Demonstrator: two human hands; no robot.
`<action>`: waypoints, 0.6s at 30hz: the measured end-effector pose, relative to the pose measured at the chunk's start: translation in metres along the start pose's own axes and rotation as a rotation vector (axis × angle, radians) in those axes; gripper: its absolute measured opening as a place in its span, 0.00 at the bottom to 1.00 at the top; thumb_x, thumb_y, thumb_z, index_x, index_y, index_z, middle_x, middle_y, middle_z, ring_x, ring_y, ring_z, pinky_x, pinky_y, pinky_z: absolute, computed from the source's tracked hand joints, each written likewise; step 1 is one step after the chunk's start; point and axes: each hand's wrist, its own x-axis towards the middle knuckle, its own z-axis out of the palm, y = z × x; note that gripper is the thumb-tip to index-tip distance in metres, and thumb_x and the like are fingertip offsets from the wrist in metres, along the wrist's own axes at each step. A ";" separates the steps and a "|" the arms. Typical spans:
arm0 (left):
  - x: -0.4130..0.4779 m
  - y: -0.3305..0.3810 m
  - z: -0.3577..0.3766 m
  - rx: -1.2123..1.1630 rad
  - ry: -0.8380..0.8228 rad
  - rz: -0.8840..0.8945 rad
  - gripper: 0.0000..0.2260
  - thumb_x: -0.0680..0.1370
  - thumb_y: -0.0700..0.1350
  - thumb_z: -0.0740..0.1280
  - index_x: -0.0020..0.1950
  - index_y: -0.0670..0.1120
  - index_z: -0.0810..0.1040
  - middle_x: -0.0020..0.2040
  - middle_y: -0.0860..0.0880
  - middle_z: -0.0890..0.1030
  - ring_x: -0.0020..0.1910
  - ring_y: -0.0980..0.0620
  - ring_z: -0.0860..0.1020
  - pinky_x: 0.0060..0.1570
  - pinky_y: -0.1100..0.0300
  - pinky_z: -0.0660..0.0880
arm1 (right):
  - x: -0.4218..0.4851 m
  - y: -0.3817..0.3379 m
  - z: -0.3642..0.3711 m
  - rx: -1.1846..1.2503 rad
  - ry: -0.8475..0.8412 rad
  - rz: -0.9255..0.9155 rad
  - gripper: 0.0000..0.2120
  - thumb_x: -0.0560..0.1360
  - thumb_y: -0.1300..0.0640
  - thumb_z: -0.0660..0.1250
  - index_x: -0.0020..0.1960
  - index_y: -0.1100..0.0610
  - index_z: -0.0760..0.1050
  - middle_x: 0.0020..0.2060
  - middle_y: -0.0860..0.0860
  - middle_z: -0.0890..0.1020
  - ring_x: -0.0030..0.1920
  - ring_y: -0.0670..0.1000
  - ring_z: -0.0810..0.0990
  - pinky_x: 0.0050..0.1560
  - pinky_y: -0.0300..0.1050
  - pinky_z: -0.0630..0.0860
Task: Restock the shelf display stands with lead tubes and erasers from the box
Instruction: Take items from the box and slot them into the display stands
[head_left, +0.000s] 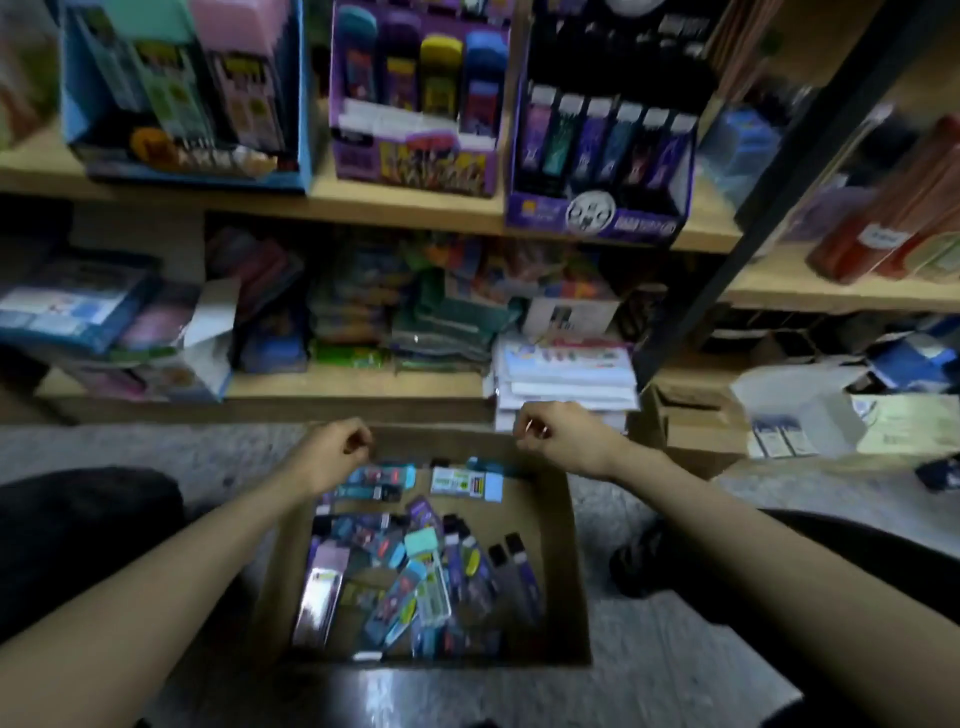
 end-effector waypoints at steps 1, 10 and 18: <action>-0.006 -0.013 0.015 -0.055 -0.021 -0.042 0.06 0.75 0.30 0.65 0.50 0.32 0.77 0.47 0.35 0.79 0.46 0.46 0.75 0.44 0.62 0.70 | 0.003 0.005 0.022 0.041 -0.030 0.036 0.07 0.76 0.58 0.64 0.52 0.60 0.76 0.49 0.57 0.81 0.50 0.56 0.78 0.45 0.43 0.68; -0.046 -0.080 0.129 -0.359 -0.151 -0.372 0.05 0.73 0.34 0.70 0.44 0.39 0.74 0.44 0.39 0.78 0.44 0.47 0.76 0.48 0.57 0.72 | 0.004 0.039 0.199 0.395 -0.152 0.439 0.10 0.74 0.58 0.68 0.51 0.64 0.77 0.50 0.61 0.82 0.52 0.58 0.80 0.49 0.48 0.74; -0.044 -0.088 0.170 -0.102 -0.218 -0.383 0.20 0.69 0.51 0.75 0.55 0.42 0.76 0.54 0.43 0.76 0.55 0.44 0.74 0.53 0.52 0.74 | 0.019 0.028 0.252 0.423 0.050 0.550 0.18 0.71 0.54 0.73 0.54 0.61 0.71 0.58 0.59 0.74 0.58 0.59 0.73 0.54 0.47 0.71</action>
